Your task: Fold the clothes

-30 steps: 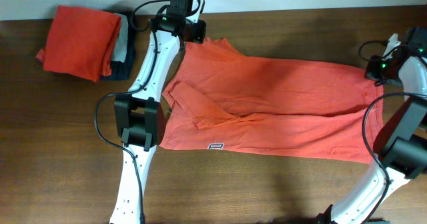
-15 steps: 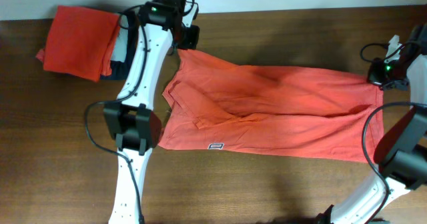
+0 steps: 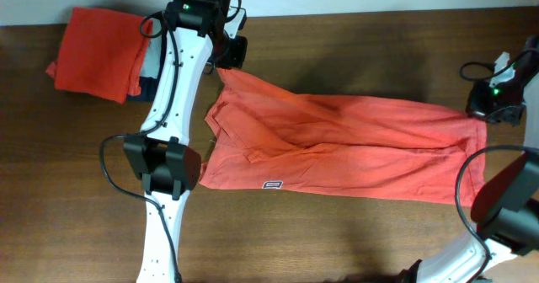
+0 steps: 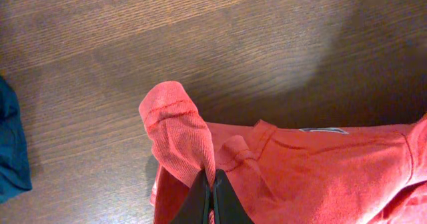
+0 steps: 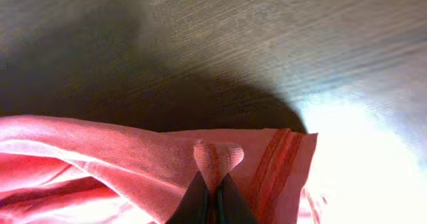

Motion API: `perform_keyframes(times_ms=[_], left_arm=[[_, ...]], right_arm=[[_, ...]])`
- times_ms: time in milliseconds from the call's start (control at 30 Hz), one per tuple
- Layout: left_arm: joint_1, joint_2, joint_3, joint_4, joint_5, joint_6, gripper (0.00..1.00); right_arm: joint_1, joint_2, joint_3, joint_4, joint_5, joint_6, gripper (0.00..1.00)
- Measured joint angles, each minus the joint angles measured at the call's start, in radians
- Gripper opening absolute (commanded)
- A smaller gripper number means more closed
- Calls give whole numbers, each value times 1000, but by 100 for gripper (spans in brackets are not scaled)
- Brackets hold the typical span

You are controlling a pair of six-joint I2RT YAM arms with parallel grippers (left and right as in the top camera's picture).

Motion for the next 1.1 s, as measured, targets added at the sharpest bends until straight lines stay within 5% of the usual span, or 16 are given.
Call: perform_keyframes(times_ms=[100, 200, 267, 333, 767, 833, 867, 933, 1100], left_arm=[[0, 0, 0, -2, 0, 0, 2], [0, 0, 0, -9, 0, -1, 12], [0, 0, 0, -17, 0, 3, 12], [0, 0, 0, -30, 0, 3, 1], [0, 1, 0, -130, 18, 4, 6], [0, 4, -2, -103, 51, 6, 13], [-2, 6, -5, -98, 65, 11, 27], [-8, 7, -18, -92, 90, 25, 36], [-34, 12, -79, -85, 110, 49, 43]], right_arm=[[-19, -77, 0, -47, 24, 36, 4], [-76, -124, 0, -93, 24, 61, 4], [-117, -127, 0, -111, 11, 74, 4], [-148, -126, -1, -113, 3, 77, 4], [-175, -126, -243, 72, -35, 70, 4], [-175, -126, -256, 79, -47, 67, 4], [-175, -126, -257, 81, -51, 66, 4], [-175, -126, -257, 82, -55, 66, 4], [-175, -126, -258, 84, -61, 63, 4]])
